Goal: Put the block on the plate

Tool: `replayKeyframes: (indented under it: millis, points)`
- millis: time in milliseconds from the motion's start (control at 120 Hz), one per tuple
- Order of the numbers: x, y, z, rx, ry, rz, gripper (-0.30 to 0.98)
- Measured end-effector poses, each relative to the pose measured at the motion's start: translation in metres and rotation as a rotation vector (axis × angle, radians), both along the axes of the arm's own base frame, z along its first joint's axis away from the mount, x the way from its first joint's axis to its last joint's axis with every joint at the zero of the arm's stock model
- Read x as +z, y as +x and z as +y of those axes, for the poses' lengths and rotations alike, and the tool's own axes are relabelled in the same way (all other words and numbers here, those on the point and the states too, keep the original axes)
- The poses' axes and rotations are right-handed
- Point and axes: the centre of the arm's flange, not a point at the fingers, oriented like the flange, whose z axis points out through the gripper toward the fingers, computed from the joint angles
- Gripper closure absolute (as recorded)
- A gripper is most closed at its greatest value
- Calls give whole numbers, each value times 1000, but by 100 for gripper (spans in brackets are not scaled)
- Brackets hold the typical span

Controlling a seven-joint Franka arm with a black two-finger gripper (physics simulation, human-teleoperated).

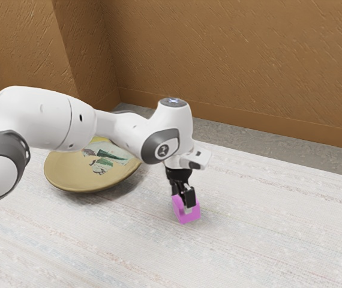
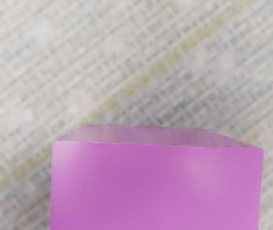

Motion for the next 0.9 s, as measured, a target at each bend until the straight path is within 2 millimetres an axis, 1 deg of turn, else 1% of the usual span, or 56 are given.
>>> replayKeyframes:
  millis: [92, 233, 308, 358, 442, 625, 808, 842, 900]
  points:
    - [-4, 2, 0, -2, -2, 0, 0]
    - [-19, 2, -1, 2, -12, 10, 0]
    - [-22, 3, -2, 4, -17, 8, 0]
    - [-22, 3, -2, 3, -19, 6, 2]
    - [-22, 4, -2, 0, -21, 0, 10]
    - [-19, 4, -5, -4, -25, -9, 21]
    - [-17, 4, -6, -7, -24, -15, 29]
    - [-14, 4, -7, -9, -26, -20, 29]
    - [-1, 5, -10, -14, -28, -40, 30]
